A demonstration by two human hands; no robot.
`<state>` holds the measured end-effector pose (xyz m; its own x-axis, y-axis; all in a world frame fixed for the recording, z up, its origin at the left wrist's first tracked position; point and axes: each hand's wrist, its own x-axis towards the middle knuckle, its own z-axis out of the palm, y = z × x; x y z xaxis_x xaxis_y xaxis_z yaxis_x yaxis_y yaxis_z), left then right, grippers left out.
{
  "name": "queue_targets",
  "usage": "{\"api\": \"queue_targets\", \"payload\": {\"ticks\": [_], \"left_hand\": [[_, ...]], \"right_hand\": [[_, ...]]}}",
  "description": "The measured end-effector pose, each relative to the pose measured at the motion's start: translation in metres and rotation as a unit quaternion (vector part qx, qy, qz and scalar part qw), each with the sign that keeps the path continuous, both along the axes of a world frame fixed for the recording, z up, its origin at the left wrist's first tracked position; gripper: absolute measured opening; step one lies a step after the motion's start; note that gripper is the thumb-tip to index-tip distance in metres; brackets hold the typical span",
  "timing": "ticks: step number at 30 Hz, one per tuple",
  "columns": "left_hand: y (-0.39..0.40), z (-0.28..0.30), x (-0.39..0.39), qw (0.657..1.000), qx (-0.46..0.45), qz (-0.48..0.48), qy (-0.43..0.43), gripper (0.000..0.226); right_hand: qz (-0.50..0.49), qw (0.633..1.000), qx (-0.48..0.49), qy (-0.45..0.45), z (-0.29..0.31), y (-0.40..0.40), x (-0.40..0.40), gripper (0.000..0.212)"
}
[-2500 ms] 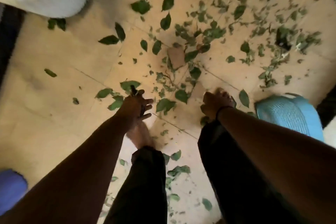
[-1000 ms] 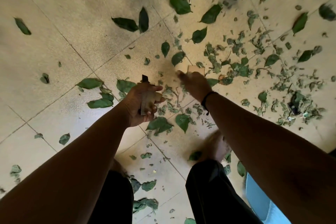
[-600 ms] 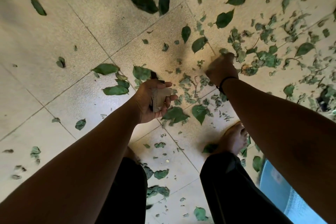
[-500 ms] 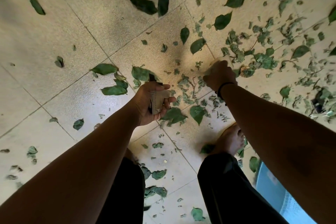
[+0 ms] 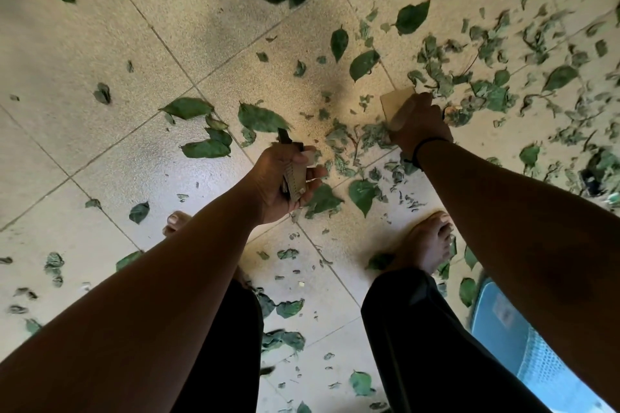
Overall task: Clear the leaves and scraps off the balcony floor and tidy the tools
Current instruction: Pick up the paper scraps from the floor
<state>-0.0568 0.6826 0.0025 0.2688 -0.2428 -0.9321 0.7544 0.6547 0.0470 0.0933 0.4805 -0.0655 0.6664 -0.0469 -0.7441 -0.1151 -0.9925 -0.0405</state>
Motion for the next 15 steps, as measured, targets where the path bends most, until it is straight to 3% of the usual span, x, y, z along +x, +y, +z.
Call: {"api": "queue_targets", "payload": {"ticks": [3, 5, 8, 13, 15], "left_hand": [[-0.008, 0.0, -0.002, 0.999, 0.006, 0.04, -0.004, 0.026], [-0.014, 0.0, -0.001, 0.999, 0.01, 0.046, -0.004, 0.025], [-0.023, 0.002, 0.002, 0.999, 0.024, 0.036, 0.007, 0.025], [-0.048, 0.017, 0.012, 0.997, 0.05, 0.043, 0.039, 0.029], [-0.06, 0.033, 0.018, 0.997, 0.046, 0.046, 0.03, 0.035]], "right_hand": [[0.014, 0.998, -0.04, 0.045, 0.002, -0.004, 0.001, 0.106], [0.01, 0.997, -0.05, 0.059, 0.0, -0.009, 0.0, 0.099], [0.017, 0.998, -0.026, 0.056, -0.002, -0.016, -0.005, 0.069], [-0.002, 0.992, 0.104, 0.069, 0.024, -0.04, -0.021, 0.006], [-0.085, 0.978, 0.164, 0.095, 0.047, -0.05, -0.027, 0.011]]}}
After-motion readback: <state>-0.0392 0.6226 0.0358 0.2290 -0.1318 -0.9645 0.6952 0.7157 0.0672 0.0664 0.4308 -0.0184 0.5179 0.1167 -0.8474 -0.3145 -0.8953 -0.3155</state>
